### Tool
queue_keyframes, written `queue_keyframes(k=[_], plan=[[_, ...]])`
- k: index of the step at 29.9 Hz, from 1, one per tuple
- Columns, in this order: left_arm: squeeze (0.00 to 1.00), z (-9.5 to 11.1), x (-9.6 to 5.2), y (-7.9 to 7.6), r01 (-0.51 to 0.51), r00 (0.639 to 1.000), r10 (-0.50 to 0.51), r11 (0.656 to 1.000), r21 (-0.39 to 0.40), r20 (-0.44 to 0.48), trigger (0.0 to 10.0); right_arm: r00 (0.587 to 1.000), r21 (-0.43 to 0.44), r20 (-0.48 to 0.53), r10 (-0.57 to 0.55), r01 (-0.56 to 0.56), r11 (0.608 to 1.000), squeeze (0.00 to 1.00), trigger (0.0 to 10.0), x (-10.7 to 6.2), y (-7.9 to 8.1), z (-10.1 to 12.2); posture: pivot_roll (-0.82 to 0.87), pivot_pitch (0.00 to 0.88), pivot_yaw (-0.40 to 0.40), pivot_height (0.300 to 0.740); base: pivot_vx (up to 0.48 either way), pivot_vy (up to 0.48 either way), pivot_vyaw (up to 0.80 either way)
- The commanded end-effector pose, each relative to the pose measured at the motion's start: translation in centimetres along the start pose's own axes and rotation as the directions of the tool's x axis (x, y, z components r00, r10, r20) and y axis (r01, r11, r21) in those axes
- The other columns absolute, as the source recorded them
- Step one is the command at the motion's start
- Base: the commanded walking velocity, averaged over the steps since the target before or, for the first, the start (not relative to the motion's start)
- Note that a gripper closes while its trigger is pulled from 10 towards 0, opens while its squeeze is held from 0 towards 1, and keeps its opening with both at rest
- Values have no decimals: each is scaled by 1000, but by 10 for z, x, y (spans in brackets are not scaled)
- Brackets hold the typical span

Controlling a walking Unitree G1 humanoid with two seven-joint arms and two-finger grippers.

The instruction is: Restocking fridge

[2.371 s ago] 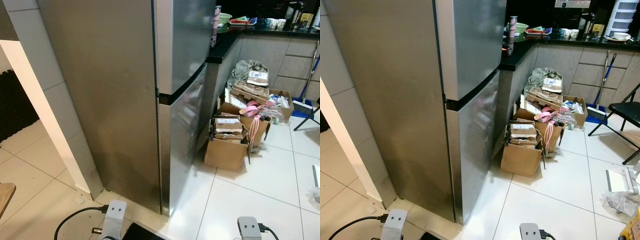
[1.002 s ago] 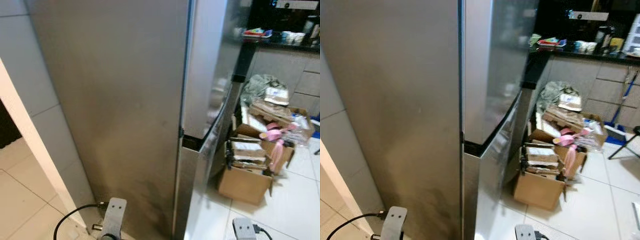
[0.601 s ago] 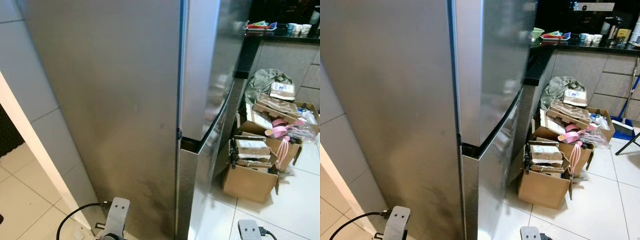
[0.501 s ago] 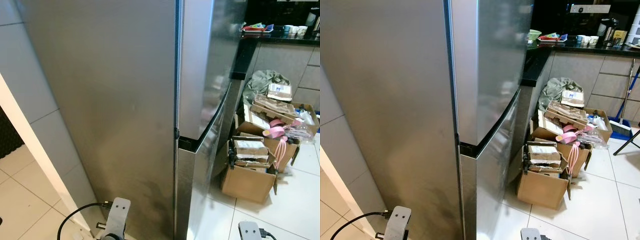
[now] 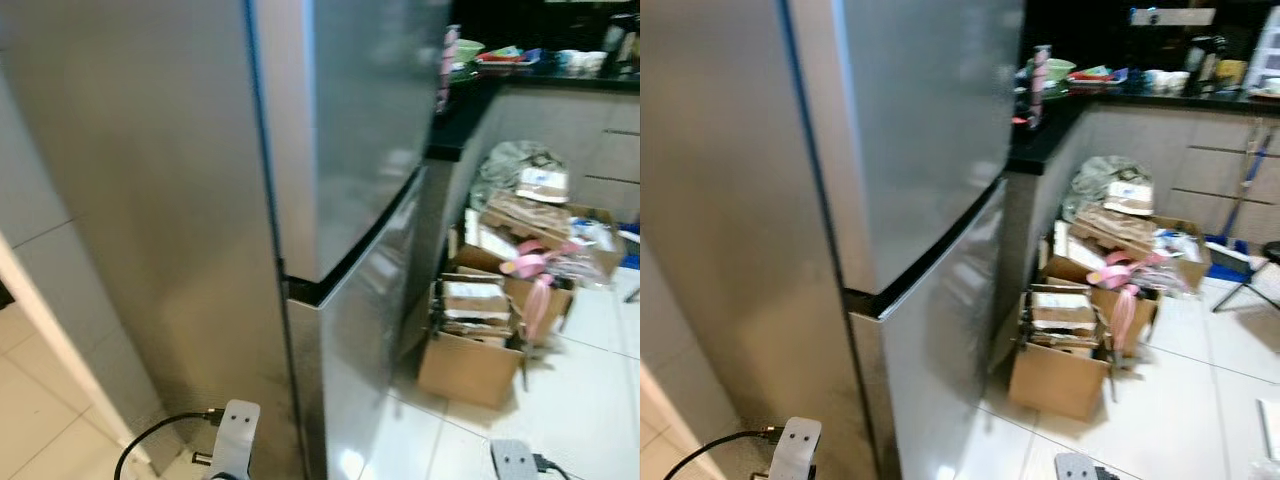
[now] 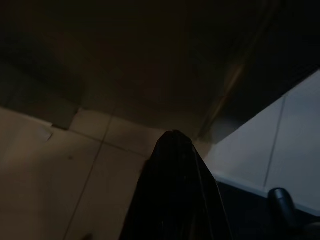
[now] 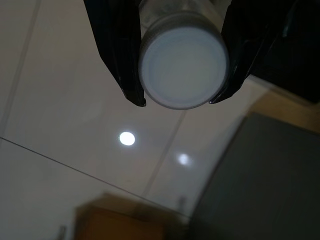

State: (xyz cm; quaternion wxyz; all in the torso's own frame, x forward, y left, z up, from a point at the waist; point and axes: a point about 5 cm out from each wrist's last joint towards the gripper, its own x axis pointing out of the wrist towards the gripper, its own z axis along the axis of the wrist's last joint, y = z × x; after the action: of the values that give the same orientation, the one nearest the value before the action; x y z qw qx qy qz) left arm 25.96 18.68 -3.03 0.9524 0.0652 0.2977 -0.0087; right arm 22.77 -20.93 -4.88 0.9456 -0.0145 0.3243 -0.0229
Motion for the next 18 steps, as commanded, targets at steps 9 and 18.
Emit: queue_keyframes(k=[9,18], plan=[[0,1,-3,4,3,998,-2,1000,-24,61,10000,999,-12,16,31,-31,999,0,10000,2,5,5,-82,110,-28,740,0,0,0],[0,23,-1,12,25,983,-22,1000,-17,182,0,1000,-26,9,24,-24,999,0,10000,0,-4,4,-90,113,-38,740,0,0,0]])
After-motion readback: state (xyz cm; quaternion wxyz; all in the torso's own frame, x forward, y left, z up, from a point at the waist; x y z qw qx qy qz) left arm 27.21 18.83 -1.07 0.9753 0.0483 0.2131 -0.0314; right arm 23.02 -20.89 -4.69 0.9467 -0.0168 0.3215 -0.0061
